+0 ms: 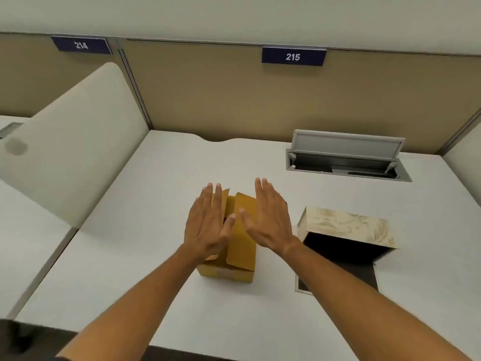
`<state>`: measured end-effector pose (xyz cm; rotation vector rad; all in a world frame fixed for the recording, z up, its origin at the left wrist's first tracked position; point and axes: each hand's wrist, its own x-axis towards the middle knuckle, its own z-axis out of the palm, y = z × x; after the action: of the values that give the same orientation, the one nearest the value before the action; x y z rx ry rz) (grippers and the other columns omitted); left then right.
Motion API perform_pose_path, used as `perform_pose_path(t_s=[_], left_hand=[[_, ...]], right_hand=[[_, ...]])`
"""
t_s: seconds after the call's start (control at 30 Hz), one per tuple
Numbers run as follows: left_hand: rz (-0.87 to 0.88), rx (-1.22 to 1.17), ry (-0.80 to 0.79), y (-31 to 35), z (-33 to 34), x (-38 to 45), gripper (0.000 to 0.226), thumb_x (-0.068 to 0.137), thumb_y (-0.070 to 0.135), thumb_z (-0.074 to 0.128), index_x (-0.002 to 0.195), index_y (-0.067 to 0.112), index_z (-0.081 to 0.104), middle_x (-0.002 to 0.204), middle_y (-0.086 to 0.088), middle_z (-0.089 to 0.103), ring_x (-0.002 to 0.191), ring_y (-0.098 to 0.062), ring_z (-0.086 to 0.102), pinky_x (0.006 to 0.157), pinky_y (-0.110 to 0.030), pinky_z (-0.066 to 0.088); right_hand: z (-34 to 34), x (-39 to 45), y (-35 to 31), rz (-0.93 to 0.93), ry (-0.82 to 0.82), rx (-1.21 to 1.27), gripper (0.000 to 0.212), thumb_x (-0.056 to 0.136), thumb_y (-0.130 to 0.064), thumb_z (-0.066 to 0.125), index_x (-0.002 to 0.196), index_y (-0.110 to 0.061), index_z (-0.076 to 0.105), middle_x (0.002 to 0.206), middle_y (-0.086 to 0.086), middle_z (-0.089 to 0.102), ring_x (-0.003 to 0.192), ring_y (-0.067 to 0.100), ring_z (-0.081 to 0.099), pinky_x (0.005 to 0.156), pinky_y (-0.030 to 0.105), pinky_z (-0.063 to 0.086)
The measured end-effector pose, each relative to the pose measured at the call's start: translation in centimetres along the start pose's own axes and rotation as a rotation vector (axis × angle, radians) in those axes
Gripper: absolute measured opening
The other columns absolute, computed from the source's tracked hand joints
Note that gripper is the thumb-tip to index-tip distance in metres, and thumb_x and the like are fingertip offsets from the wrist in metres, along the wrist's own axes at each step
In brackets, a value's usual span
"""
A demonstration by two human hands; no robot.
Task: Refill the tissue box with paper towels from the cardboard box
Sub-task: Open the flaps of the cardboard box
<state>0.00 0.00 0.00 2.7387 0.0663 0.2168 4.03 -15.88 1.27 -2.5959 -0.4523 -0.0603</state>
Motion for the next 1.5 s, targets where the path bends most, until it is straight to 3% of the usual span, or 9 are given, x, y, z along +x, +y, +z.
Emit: perform_pose_path(t_s=[0.2,0.57,0.73,0.87,1.0,1.1,1.2,1.3,1.5], left_hand=[[-0.041,0.016,-0.087,-2.4,2.6,-1.7,0.075,0.092,0.053,0.027,0.152,0.015,0.005,0.161,-0.015,0.012,0.148,-0.029,0.012,0.119,-0.044,0.017],[-0.066,-0.103,-0.172,-2.5,3.0,-2.0,0.068,0.098,0.045,0.029,0.152,0.02,-0.003,0.163,-0.007,0.007,0.148,-0.025,0.013,0.117,-0.043,0.023],[-0.043,-0.214,-0.093,-3.0,1.6,-1.9,0.062,0.096,0.028,0.037,0.151,0.024,0.008,0.154,-0.007,0.028,0.126,-0.026,0.047,0.093,-0.035,0.047],[-0.072,-0.245,0.017,-4.8,-0.2,-1.8,0.057,0.095,0.02,0.04,0.149,0.023,0.022,0.144,-0.006,0.04,0.106,-0.019,0.055,0.083,-0.031,0.046],[-0.096,-0.109,0.042,-7.1,-1.2,-2.2,0.051,0.09,0.007,0.043,0.141,0.01,0.039,0.146,-0.012,0.041,0.114,-0.032,0.057,0.085,-0.041,0.051],[-0.187,0.061,-0.051,-8.3,-0.8,-2.3,0.05,0.084,-0.002,0.05,0.133,0.001,0.046,0.149,-0.018,0.037,0.124,-0.039,0.048,0.086,-0.047,0.051],[-0.156,0.192,-0.159,-8.8,0.7,-2.7,0.043,0.081,0.002,0.055,0.124,-0.002,0.051,0.146,-0.025,0.039,0.126,-0.044,0.044,0.096,-0.05,0.045],[-0.206,0.007,-0.22,-8.9,2.6,-3.4,0.044,0.099,0.018,0.04,0.138,-0.002,0.041,0.15,-0.024,0.036,0.137,-0.039,0.035,0.11,-0.046,0.032],[-0.486,-0.531,-0.278,-8.0,4.2,-3.2,0.052,0.103,0.033,0.028,0.147,0.007,0.028,0.154,-0.012,0.034,0.141,-0.028,0.031,0.114,-0.037,0.023]], right_hand=[[4.0,-0.6,-0.2,0.143,-0.146,0.127,0.085,0.087,-0.057,0.046,0.153,-0.019,0.009,0.163,0.006,0.016,0.148,0.027,0.018,0.117,0.045,0.02],[5.6,0.0,-1.4,0.224,-0.214,0.162,0.08,0.085,-0.045,0.055,0.151,-0.019,0.017,0.161,0.007,0.021,0.145,0.03,0.023,0.113,0.05,0.03],[4.4,-0.3,-1.3,0.23,-0.041,0.265,0.062,0.087,-0.033,0.057,0.143,-0.021,0.034,0.144,0.003,0.047,0.125,0.025,0.048,0.098,0.04,0.046],[2.4,-0.9,0.5,0.193,0.087,0.344,0.049,0.087,-0.015,0.054,0.136,-0.017,0.049,0.127,0.004,0.061,0.113,0.02,0.057,0.093,0.034,0.051],[1.3,-1.5,3.3,0.215,0.077,0.212,0.047,0.086,-0.006,0.051,0.132,-0.009,0.054,0.135,0.009,0.057,0.124,0.024,0.052,0.097,0.028,0.042],[1.4,-1.8,5.1,0.268,0.003,0.045,0.044,0.087,-0.009,0.052,0.131,-0.005,0.056,0.149,0.014,0.042,0.134,0.029,0.04,0.105,0.037,0.04],[2.0,-1.9,5.9,0.253,-0.03,-0.102,0.032,0.086,-0.01,0.056,0.117,-0.006,0.065,0.14,0.016,0.05,0.122,0.034,0.047,0.095,0.045,0.045],[3.4,-1.8,6.4,0.293,-0.116,0.002,0.028,0.094,-0.017,0.052,0.119,-0.009,0.062,0.126,0.011,0.062,0.112,0.03,0.056,0.094,0.043,0.046],[5.7,-1.7,6.4,0.569,-0.259,0.508,0.044,0.099,-0.015,0.049,0.143,-0.011,0.044,0.144,0.008,0.052,0.131,0.028,0.049,0.107,0.039,0.041]])
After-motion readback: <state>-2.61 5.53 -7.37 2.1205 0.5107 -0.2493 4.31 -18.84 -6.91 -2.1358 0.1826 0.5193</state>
